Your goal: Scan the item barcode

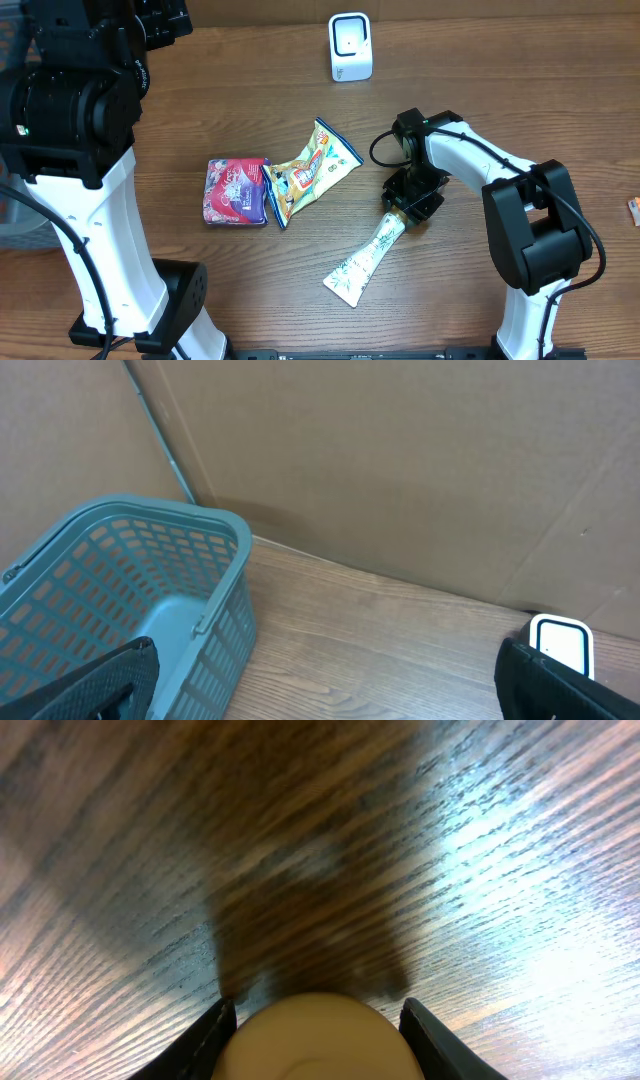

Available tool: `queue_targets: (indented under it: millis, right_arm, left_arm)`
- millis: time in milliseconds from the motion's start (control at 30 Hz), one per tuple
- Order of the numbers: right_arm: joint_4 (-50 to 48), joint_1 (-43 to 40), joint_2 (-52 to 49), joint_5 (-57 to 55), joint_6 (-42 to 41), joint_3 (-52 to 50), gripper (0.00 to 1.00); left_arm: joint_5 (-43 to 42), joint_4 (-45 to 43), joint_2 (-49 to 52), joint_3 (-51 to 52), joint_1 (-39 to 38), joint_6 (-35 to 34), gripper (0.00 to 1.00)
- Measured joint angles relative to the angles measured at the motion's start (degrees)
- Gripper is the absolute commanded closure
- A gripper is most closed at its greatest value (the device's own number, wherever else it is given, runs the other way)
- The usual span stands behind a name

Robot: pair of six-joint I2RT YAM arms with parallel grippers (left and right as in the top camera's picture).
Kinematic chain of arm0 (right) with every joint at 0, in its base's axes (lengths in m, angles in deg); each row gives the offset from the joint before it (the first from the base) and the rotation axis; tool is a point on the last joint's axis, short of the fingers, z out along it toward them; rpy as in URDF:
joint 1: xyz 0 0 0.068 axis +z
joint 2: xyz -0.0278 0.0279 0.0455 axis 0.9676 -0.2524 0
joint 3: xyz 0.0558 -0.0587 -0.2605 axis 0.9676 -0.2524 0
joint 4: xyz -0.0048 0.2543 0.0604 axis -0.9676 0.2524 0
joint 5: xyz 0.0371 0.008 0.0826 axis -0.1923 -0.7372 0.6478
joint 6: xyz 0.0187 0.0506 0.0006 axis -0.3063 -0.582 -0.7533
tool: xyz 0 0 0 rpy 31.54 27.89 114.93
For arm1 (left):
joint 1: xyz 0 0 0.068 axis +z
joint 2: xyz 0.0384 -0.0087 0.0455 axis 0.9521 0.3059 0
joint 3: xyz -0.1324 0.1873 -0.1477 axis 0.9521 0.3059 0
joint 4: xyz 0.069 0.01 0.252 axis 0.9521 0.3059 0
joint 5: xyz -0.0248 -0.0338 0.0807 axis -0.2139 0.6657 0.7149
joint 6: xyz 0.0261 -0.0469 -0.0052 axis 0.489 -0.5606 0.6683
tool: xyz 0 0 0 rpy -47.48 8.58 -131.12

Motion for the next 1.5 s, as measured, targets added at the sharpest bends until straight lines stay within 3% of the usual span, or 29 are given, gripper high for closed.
queue_targets:
  millis: [333,700,1067,1500]
  right_arm:
    - [-1.25,0.57,-0.20,-9.03,4.87,3.23,0.72]
    - [4.42,-0.72,-2.25,-16.02,17.66,24.44,0.74]
    - [14.34,-0.72,-2.25,-2.78,27.85,40.22,0.76]
    - [14.58,-0.72,-1.68,15.54,47.65,41.92,0.78]
  left_arm:
    - [0.00,0.00,0.00,0.00,0.00,0.00,0.00]
    - [0.00,0.00,0.00,0.00,0.00,0.00,0.00]
    - [0.00,0.00,0.00,0.00,0.00,0.00,0.00]
    - [0.00,0.00,0.00,0.00,0.00,0.00,0.00]
